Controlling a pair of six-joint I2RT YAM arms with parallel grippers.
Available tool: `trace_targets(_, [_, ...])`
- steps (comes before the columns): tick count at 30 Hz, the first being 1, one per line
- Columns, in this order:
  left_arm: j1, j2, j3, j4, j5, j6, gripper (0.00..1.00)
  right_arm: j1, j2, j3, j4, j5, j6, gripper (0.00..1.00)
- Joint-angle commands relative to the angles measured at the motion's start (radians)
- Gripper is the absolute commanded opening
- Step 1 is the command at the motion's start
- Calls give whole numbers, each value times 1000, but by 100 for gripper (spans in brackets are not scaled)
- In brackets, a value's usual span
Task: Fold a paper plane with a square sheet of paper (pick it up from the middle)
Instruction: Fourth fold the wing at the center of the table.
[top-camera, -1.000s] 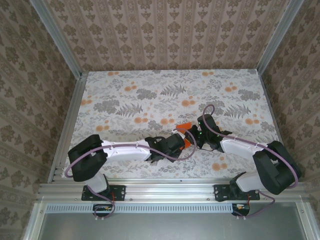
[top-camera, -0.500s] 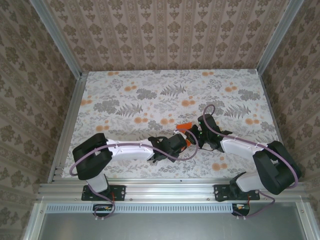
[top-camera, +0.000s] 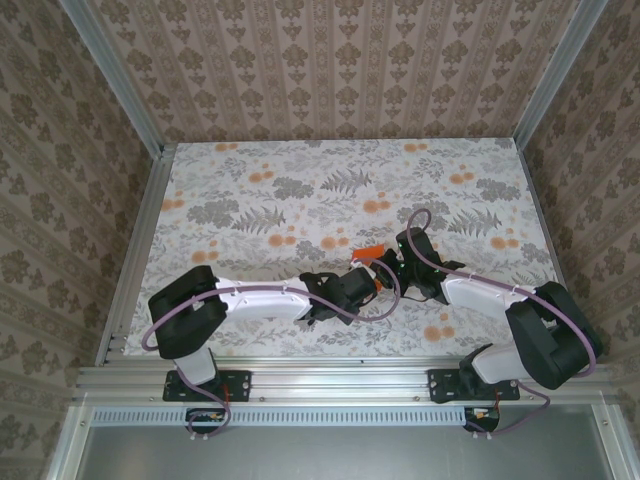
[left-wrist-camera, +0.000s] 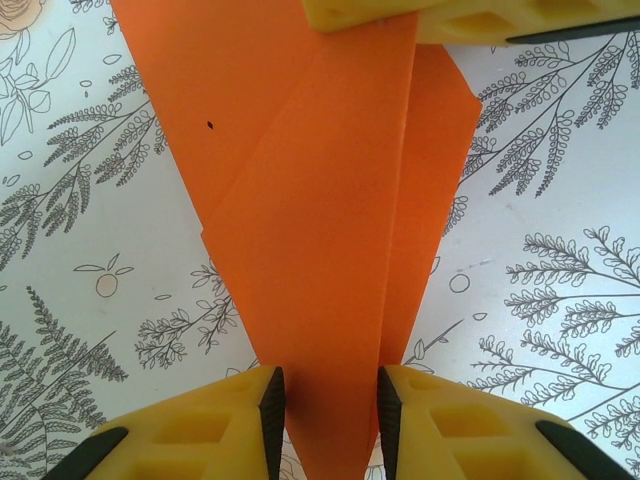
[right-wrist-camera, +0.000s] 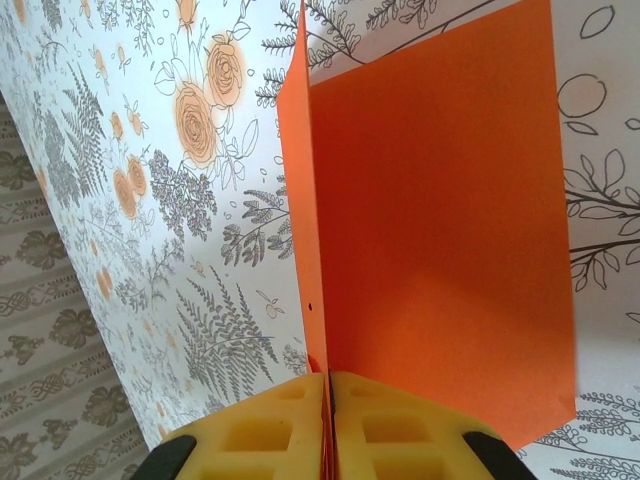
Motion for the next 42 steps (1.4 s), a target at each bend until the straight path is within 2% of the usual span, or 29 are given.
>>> trace_targets(1, [-4,16,50,15,-32,14,28,9,8,16,2,-43,5,10])
trace_targets(9, [-4,18,55,8,-46,9,20,9,8,15,-6,-48,-2,11])
trace_targets(13, [-1,18,55,-1,-49,2,13,10,8,13,-13,-46,-9,11])
trace_targets(22, [28,16,21,30,21,-54,1,9,8,10,-3,-62,-25,16])
trace_targets(26, [57,10,-15,56,65,-103,0,9,32,20,-20,-65,-50,20])
trace_targets(30, [78,-3,-70,113,105,-146,0,6,35,39,-57,-64,-87,31])
trace_targets(42, [83,-10,-119,157,130,-103,3,-26,173,178,-162,-89,-191,33])
